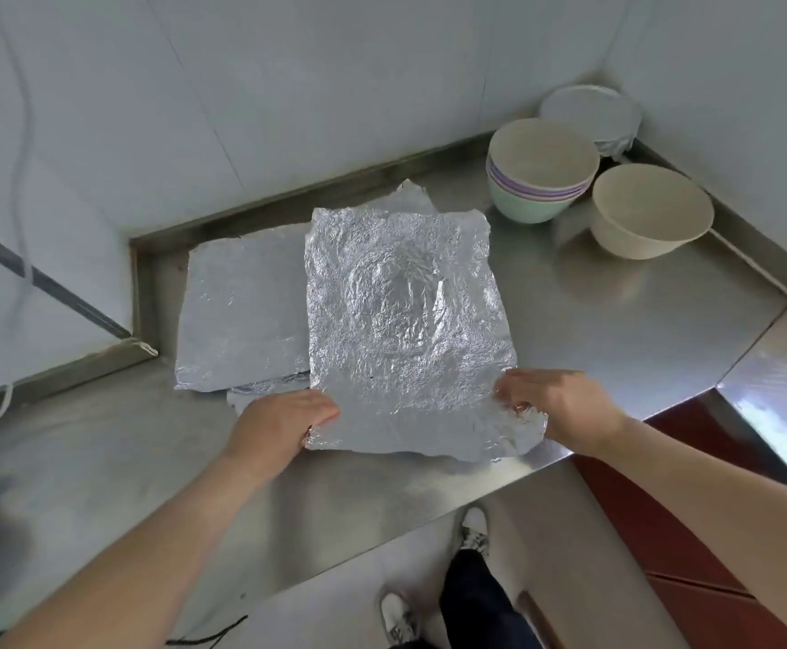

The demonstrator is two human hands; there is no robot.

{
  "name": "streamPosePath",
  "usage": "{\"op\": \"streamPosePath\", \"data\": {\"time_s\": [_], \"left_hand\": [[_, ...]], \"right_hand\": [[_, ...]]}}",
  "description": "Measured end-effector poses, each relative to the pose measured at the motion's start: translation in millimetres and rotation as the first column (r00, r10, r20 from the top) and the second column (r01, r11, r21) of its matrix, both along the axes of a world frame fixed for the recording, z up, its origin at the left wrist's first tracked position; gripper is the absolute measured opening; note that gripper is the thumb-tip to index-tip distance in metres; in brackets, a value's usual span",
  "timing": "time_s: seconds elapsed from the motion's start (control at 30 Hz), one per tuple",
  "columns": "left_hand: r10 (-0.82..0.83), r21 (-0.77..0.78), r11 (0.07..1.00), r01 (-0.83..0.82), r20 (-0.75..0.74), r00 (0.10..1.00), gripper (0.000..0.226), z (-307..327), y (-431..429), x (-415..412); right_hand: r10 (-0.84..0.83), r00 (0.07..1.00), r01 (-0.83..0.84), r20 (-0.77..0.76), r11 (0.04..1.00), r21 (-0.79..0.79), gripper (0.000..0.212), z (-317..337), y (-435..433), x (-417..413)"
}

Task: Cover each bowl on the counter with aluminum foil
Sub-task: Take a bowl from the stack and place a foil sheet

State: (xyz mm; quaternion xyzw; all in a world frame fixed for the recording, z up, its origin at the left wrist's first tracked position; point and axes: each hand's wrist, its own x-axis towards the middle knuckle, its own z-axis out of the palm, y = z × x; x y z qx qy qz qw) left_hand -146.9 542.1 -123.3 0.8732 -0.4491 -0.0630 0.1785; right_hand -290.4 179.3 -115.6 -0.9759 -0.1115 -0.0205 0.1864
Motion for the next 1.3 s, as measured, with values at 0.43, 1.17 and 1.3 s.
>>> {"op": "streamPosePath", "data": {"time_s": [0.43, 1.17, 1.3], "left_hand": [[0.533, 0.100, 0.839, -0.534, -0.348, 0.771, 0.011, -14.2, -13.8, 4.6], [0.715, 0.020, 0.566, -0.824, -0.510, 0.478, 0.020, -12.4, -50.5, 4.6], [0.546, -0.036, 0.432, -0.901, -0.785, 0.293, 0.006, -2.7, -50.7, 9.0]], "right_hand": [[-0.468, 0.809, 0.551, -0.355, 0.814, 0.185, 0.019, -15.2, -2.2, 14.1], [-0.572, 0.772, 0.619, -0.278, 0.776, 0.123, 0.017, -29.1, 3.6, 66.3], [-0.576, 0.742, 0.660, -0.343, 0.718, 0.221, 0.018, -22.9, -6.9, 77.4]]}}
